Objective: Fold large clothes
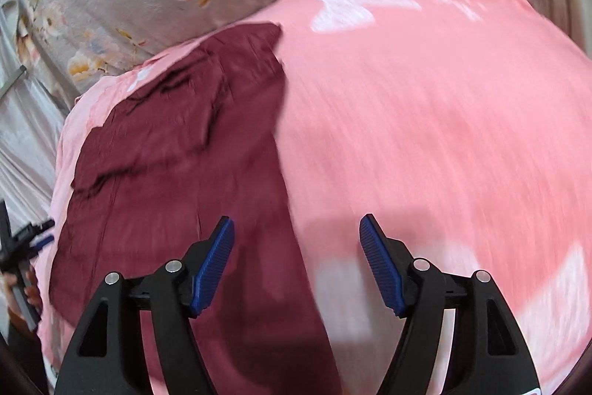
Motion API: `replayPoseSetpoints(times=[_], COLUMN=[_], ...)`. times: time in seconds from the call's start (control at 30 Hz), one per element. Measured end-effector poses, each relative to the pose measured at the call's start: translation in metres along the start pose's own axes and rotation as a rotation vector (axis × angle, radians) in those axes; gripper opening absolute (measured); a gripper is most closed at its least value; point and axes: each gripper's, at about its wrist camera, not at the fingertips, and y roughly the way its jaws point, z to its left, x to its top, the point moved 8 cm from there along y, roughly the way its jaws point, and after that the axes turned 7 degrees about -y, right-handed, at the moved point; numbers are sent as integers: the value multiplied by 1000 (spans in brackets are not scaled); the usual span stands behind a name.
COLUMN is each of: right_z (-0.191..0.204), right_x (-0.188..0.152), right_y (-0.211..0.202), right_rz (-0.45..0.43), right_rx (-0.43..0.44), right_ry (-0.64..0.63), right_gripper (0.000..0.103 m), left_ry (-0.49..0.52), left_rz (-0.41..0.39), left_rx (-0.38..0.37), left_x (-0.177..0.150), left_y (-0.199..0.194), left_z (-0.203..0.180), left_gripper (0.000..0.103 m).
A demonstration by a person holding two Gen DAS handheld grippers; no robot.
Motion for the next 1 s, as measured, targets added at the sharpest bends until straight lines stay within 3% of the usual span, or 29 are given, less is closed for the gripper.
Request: replayPoseSetpoints(times=[0.17, 0.27, 0.37, 0.43, 0.47, 0.53, 0.6, 0.67, 0.8, 1.0], right_z=[2, 7, 12, 14, 14, 17, 20, 24, 36, 63], right_x=[-39, -50, -55, -56, -55, -58, -59, -58, -53, -47], right_y=[-13, -11, -9, -10, -9, -9, -12, -22, -52, -132], right_rz=[13, 21, 7, -2, -3, 14, 20, 8, -24, -115], right_rx=[60, 70, 65, 67, 70, 101, 127, 151, 152, 137], right_ry=[83, 96, 105, 111, 117, 123, 124, 114, 38, -164], right_gripper=[68, 68, 69, 70, 63, 41, 15, 8, 5, 5], left_ry=[-152, -147, -169, -163, -153, -148, -148, -148, -117, -84], left_rz=[61, 39, 57, 56, 58, 58, 55, 51, 22, -72], left_rx=[-38, -37, -88, -74, -66, -54, -66, -87, -120, -217], left_x=[-50, -60, -66, -68, -70, -71, -71, -70, -66, -55], left_y=[-13, -22, -23, -22, -22, -23, -28, -36, -62, -141], left_z=[42, 40, 29, 25, 23, 21, 20, 19, 10, 1], left_gripper=[76, 76, 76, 63, 58, 34, 19, 12, 7, 5])
